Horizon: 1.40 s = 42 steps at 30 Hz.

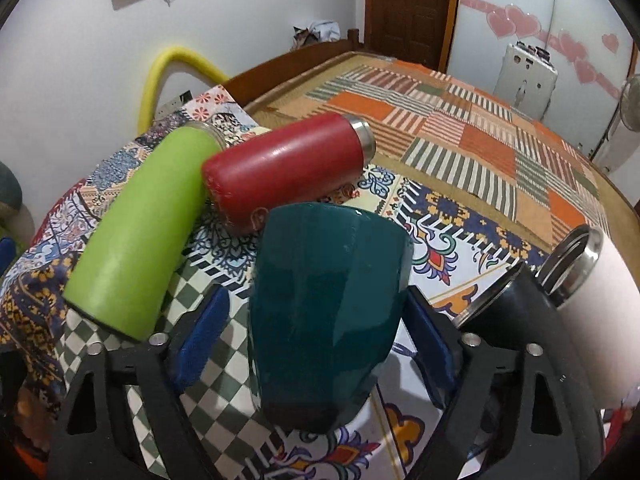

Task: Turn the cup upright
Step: 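Move the right tool toward the teal mug lying on its side, then close the right gripper on the teal mug's body and lift it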

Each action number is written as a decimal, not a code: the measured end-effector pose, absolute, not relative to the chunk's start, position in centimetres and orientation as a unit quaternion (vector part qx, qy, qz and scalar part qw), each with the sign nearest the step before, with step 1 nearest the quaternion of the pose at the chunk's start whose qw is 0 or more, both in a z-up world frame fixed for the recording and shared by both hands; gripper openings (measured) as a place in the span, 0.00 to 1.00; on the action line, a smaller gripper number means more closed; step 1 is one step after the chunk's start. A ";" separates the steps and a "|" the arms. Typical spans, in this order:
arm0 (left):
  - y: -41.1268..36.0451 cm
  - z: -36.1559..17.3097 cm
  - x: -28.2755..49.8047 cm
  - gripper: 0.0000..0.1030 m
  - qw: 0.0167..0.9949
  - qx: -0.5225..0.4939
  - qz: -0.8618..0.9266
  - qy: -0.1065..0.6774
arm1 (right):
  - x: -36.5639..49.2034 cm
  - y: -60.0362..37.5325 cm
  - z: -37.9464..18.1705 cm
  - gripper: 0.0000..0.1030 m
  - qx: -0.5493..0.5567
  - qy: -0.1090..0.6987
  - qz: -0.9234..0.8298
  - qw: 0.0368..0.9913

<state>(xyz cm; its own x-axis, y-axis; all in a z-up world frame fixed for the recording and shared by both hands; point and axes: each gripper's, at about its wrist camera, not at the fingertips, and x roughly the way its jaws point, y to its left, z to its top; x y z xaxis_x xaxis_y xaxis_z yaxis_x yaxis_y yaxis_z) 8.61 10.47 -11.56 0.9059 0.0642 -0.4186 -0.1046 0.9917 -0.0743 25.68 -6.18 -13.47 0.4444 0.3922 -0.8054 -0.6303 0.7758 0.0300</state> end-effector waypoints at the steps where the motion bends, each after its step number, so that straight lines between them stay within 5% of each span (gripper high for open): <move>1: 10.5 -11.6 8.6 1.00 0.975 -0.048 0.043 0.213 | 25.8 -6.2 -13.6 0.66 -0.139 0.434 0.304 0.836; 42: 3.7 -7.4 2.4 1.00 0.981 -0.024 -0.002 0.191 | 14.7 -15.9 -9.0 0.65 -0.118 0.371 0.331 0.859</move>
